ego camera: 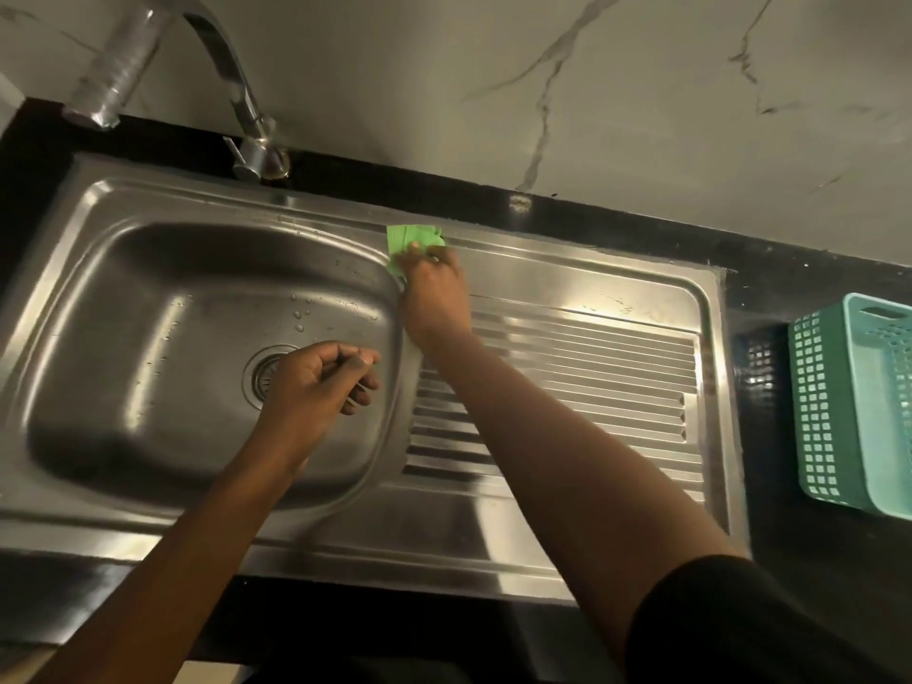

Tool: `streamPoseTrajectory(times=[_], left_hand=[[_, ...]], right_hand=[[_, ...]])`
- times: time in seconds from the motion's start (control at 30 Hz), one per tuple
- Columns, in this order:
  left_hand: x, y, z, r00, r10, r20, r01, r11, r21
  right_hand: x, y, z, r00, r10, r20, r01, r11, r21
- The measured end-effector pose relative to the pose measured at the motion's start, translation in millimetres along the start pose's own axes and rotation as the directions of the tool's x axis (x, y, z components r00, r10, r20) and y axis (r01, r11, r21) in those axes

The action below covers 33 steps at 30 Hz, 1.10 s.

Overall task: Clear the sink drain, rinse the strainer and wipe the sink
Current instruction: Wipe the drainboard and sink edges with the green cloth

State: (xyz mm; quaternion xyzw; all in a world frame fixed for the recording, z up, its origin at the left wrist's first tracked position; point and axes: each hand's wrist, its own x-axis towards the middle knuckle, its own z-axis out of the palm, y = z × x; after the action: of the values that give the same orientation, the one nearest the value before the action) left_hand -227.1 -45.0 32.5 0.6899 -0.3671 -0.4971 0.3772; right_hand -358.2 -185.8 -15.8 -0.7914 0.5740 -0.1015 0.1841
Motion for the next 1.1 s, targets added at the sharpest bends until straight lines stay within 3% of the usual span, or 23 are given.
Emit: streamPoseTrajectory(times=[0.17, 0.27, 0.37, 0.43, 0.53, 0.6, 0.67, 0.87, 1.0, 1.1], left_hand=[[-0.9, -2.4, 3.4, 1.000, -0.006, -0.004, 0.006, 0.999, -0.045], [0.5, -3.3, 9.0, 1.000, -0.013, 0.008, 0.013, 0.998, -0.057], [2.5, -4.1, 14.9, 0.999, -0.019, 0.030, 0.021, 0.998, -0.065], [3.2, -4.1, 17.2, 0.999, -0.022, 0.041, 0.025, 0.997, -0.076], [4.8, -4.1, 16.9, 0.998, -0.029, 0.050, 0.033, 0.996, -0.087], [6.1, -4.7, 15.3, 0.998, -0.033, 0.051, 0.038, 0.995, -0.094], [6.4, -6.3, 10.2, 0.998, -0.038, 0.048, 0.043, 0.994, -0.098], [4.7, -19.1, -16.6, 0.998, -0.065, 0.024, 0.067, 0.994, -0.084], [4.5, -29.0, -32.2, 0.997, -0.080, 0.016, 0.081, 0.993, -0.086], [7.2, -32.8, -43.5, 0.996, -0.086, 0.008, 0.086, 0.994, -0.067]], right_hand=[[-19.8, 83.4, -31.7, 0.973, -0.205, 0.105, 0.215, 0.971, -0.100], [-49.6, 155.2, -69.7, 1.000, -0.023, 0.011, 0.024, 0.994, -0.104], [-85.3, 214.0, -107.7, 0.964, 0.236, -0.124, -0.255, 0.953, -0.166], [-95.7, 238.5, -125.3, 0.899, 0.408, -0.157, -0.424, 0.902, -0.084], [-90.7, 249.3, -135.0, 0.718, 0.622, -0.313, -0.613, 0.778, 0.139], [-86.6, 242.1, -135.2, 0.590, 0.696, -0.409, -0.637, 0.713, 0.295], [-81.5, 232.9, -126.7, 0.547, 0.730, -0.410, -0.650, 0.679, 0.340], [-40.3, 173.4, -81.2, 0.612, 0.712, -0.345, -0.627, 0.702, 0.338], [-11.2, 109.9, -41.6, 0.821, 0.479, -0.310, -0.413, 0.874, 0.257], [16.1, 39.1, -15.9, 0.930, 0.293, -0.222, -0.236, 0.939, 0.251]])
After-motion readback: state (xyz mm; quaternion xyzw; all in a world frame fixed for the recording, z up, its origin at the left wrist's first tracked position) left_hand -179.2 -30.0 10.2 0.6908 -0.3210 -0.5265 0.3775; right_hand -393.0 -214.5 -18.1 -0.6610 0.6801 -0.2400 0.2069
